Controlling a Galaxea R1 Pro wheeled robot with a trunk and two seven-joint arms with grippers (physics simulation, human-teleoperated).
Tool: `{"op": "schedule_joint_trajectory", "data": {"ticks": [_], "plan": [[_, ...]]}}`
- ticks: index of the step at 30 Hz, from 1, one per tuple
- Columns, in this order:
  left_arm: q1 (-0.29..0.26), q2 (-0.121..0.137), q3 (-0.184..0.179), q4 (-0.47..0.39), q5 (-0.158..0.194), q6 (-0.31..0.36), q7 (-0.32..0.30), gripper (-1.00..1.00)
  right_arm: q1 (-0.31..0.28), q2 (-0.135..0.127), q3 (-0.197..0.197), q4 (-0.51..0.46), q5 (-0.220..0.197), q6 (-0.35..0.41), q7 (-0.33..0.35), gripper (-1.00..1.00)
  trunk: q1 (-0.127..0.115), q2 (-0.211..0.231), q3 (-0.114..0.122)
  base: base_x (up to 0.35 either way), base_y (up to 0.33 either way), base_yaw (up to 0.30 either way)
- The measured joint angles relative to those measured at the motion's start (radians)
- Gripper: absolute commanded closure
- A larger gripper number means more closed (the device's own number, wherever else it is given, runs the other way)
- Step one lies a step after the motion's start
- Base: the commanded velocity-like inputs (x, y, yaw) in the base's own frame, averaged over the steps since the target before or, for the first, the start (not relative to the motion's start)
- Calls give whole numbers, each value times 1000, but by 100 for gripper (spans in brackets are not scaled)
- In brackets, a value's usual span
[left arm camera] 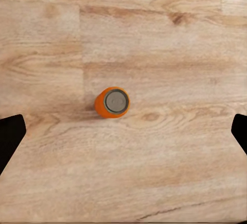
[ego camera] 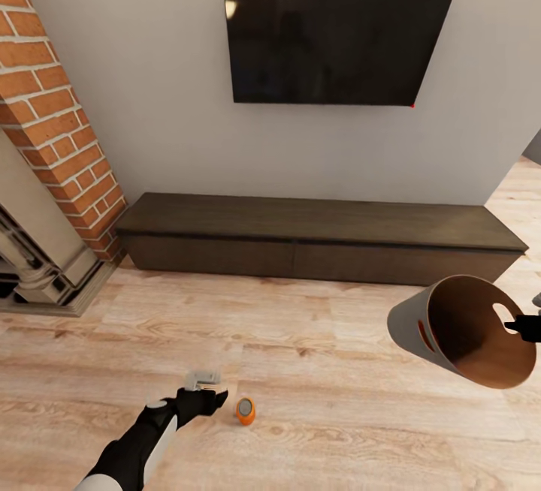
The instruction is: Put the three can of soda from the living room inside the tash can in the kitchen.
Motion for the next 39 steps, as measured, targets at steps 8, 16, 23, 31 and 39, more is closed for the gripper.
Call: {"op": "schedule_joint_trajectory", "data": {"ticks": [8,16,23,31,39], "plan": [[0,-2,-2,58,2,-7,0,-100,-15,-33,12,-3,7,74,3,100,27,-49,-32,0,0,0],[3,-1,-4,59,2,-39,-2,-100,-19,-43,14,-3,4,95,4,100,27,-49,-44,18,-4,0],[2,4,-119,63,3,-65,-2,-100,-18,-43,14,-24,2,97,4,100,27,-49,-54,211,-149,0],[2,5,-145,62,4,-67,-2,-100,-18,-46,13,-32,8,95,1,100,27,-49,-65,215,-176,-13],[1,5,-147,64,0,-59,-11,-100,-17,-69,12,-28,11,87,2,100,27,-49,-73,61,94,-57]]}}
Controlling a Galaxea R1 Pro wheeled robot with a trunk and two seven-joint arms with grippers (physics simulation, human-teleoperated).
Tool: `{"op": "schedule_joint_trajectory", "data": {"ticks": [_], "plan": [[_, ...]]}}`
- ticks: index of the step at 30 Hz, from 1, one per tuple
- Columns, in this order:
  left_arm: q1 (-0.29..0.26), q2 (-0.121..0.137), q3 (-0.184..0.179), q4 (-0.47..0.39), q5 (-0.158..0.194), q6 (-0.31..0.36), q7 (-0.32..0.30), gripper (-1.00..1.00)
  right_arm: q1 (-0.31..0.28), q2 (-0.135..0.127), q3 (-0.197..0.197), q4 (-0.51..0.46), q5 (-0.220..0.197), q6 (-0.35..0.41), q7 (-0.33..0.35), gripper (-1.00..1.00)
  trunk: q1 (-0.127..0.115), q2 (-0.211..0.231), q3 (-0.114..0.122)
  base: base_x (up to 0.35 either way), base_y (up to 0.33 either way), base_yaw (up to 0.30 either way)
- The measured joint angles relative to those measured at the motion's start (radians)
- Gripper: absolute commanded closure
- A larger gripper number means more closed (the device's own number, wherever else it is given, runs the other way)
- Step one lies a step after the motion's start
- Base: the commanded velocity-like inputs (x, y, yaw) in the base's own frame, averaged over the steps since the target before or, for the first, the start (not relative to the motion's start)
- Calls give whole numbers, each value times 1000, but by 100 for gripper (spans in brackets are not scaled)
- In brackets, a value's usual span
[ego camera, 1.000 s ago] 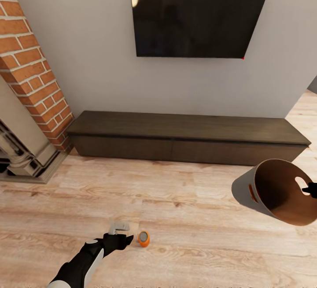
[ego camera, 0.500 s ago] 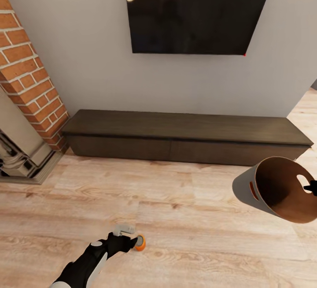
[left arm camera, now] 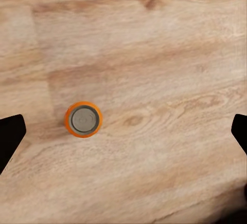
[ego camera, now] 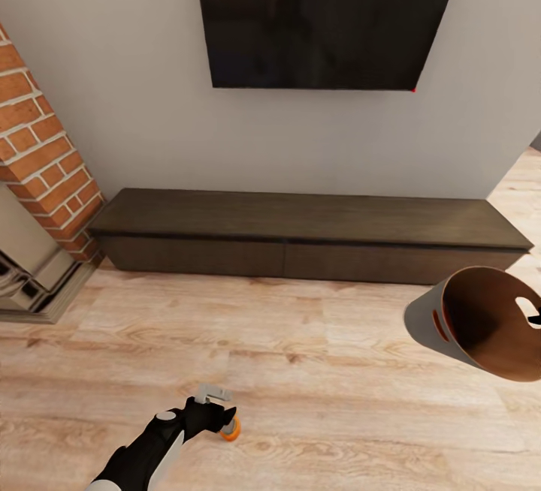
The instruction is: Put the three can of soda from the living room inside the tash can in the kitchen.
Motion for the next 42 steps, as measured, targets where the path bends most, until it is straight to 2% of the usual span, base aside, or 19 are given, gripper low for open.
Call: {"op": "schedule_joint_trajectory", "data": {"ticks": [3,6,17,30,42], "plan": [[0,1,-1,0,0,-2,-1,-100,1,-2,0,0,-20,11,5,100,0,0,-2,29,96,-12],[1,1,-2,-1,1,-4,-1,-100,1,-3,0,1,-7,0,4,100,0,0,-2,10,33,-4],[1,2,-2,-1,1,-6,-2,-100,1,-1,1,0,-12,4,8,100,0,0,-2,1,5,-19],[1,3,0,-2,3,-8,-2,-100,4,0,2,1,-10,1,6,100,0,0,11,0,2,-167],[0,3,9,-1,6,-6,-6,-100,7,1,3,1,-8,-1,-3,100,0,0,25,-1,222,-126]]}}
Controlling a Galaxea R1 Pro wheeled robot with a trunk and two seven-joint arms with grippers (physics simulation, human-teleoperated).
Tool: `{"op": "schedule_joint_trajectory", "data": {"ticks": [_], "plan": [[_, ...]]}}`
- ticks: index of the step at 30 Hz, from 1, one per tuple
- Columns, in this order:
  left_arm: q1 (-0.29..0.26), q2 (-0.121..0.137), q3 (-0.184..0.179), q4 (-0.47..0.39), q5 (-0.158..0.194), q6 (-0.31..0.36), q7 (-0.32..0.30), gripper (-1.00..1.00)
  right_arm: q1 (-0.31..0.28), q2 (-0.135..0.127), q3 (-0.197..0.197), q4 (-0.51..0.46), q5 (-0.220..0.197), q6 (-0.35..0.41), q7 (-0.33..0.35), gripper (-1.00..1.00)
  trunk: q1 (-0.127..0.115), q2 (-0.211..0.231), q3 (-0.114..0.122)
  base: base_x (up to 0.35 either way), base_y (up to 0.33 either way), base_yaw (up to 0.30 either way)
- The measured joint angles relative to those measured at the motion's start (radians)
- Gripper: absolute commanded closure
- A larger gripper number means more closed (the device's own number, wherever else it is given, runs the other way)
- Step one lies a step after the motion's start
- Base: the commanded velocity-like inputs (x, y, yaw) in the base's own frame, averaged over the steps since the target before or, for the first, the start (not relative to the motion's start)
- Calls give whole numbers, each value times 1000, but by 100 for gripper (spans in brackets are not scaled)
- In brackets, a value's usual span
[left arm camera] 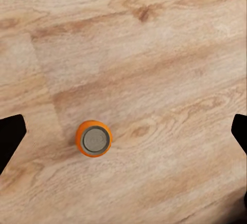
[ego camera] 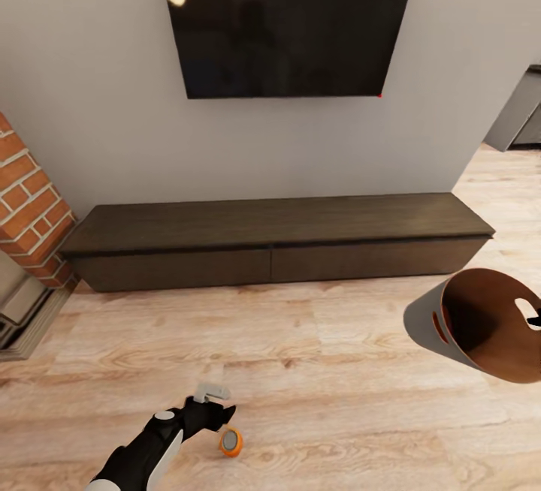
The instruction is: Put the three can of soda from the living room inside the tash can in the kitchen.
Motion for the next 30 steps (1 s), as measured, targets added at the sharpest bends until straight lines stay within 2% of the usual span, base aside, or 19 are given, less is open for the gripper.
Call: {"op": "schedule_joint_trajectory", "data": {"ticks": [8,12,14,20,26,30], "plan": [[0,-1,5,-6,8,-1,0,-100,1,1,12,0,0,1,-1,100,0,0,10,-7,89,-6],[0,1,8,-9,11,8,-1,-100,2,2,86,1,24,2,-3,100,0,0,12,-1,11,-1],[-1,0,10,-6,11,16,0,-100,2,4,109,0,40,1,-3,100,0,0,12,0,3,0],[-3,-1,12,-2,13,83,5,-100,2,4,123,-1,48,0,-4,100,0,0,12,0,1,0],[-3,-2,13,-2,13,96,7,-100,1,1,123,-3,49,-1,-2,100,0,0,13,0,0,0],[-4,-2,13,-2,13,99,8,-100,0,-2,128,-5,48,2,0,100,15,-28,0,0,0,0]]}}
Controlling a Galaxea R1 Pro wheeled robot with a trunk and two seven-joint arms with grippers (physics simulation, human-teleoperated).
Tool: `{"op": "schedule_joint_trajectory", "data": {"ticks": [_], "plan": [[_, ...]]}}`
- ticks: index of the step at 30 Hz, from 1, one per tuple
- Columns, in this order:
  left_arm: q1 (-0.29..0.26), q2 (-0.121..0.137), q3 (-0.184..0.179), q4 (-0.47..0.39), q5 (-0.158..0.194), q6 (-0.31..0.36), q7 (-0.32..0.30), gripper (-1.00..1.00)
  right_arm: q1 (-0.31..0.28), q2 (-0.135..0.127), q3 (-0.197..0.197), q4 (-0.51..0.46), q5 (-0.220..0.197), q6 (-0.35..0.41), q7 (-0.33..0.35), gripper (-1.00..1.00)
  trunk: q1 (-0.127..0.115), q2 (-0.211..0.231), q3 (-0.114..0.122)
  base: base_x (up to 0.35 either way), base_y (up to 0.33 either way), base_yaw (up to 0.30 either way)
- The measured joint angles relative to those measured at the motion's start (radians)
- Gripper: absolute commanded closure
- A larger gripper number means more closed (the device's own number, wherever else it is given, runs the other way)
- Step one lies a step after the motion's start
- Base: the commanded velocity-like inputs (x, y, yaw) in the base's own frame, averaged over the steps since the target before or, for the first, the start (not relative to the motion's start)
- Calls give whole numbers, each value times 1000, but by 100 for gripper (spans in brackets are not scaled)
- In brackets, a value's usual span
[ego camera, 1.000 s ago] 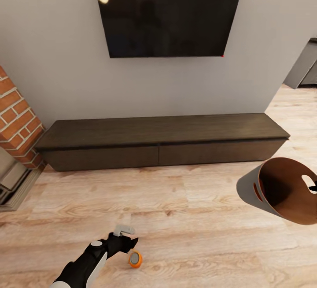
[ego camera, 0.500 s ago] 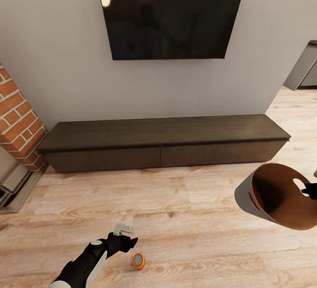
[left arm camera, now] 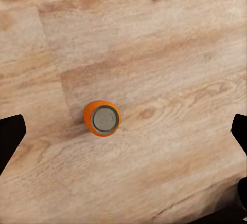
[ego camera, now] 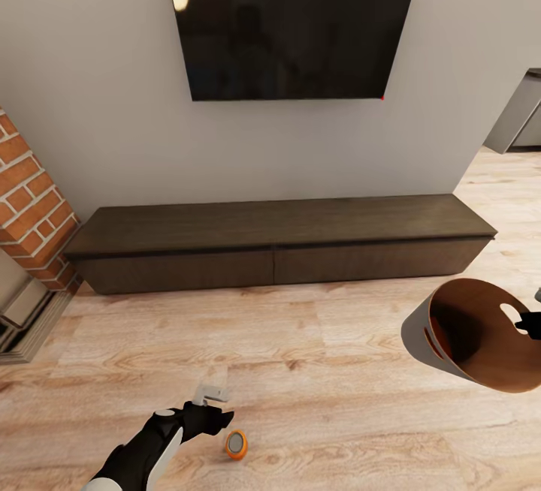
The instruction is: Put the three can of soda from the living room inside the tash can in the kitchen.
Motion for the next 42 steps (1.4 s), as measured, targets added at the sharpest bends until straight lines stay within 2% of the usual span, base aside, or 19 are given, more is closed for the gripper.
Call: {"op": "schedule_joint_trajectory", "data": {"ticks": [10,25,28,31,35,42], "plan": [[-1,0,0,2,0,7,6,-100,-2,8,18,-1,2,8,-2,100,38,-70,-31,0,0,0],[-2,-4,-5,-1,-1,14,1,-100,0,10,21,-1,2,3,-5,100,96,-175,-78,0,0,0],[-35,-2,-6,-7,-1,48,2,-100,-1,10,21,-1,2,3,-5,100,107,-196,-88,0,0,0],[-106,-1,-6,-6,-1,124,3,-100,-1,10,22,-3,2,5,-5,100,119,-217,-97,0,0,0],[-162,1,-6,-9,-1,179,4,-100,-1,11,23,-24,1,9,-4,100,134,-245,-110,0,0,0],[-188,0,-5,-1,-3,202,8,-100,0,11,34,-35,2,12,-4,100,161,-294,-132,0,0,0]]}}
